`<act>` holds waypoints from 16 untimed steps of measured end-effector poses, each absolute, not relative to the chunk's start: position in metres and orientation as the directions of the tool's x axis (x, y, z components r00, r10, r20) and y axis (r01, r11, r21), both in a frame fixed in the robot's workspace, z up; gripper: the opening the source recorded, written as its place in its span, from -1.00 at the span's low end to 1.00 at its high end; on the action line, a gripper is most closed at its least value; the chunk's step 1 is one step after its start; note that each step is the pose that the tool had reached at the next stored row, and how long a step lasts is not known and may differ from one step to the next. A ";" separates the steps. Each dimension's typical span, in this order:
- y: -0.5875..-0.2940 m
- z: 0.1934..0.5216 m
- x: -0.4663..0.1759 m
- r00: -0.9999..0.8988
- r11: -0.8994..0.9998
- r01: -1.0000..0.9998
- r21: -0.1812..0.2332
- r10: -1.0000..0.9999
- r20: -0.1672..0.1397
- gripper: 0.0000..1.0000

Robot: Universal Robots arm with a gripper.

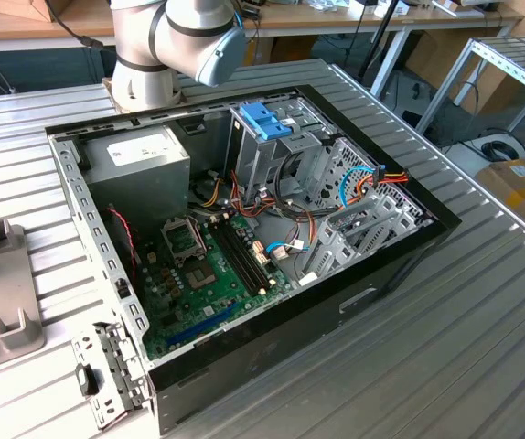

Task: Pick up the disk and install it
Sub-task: 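Pick up the disk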

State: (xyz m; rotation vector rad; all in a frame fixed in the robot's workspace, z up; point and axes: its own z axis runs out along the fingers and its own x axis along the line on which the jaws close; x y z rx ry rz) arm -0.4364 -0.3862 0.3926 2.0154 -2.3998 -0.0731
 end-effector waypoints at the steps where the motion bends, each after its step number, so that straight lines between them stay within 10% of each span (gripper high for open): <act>1: -0.386 0.393 -0.436 -0.173 0.172 -0.984 0.040 -0.985 -0.025 -0.41; 7: -0.386 0.393 -0.436 -0.172 0.171 -0.984 0.040 -0.985 -0.025 0.20; 16: -0.383 0.392 -0.436 -0.172 0.171 -0.985 0.040 -0.985 -0.025 0.20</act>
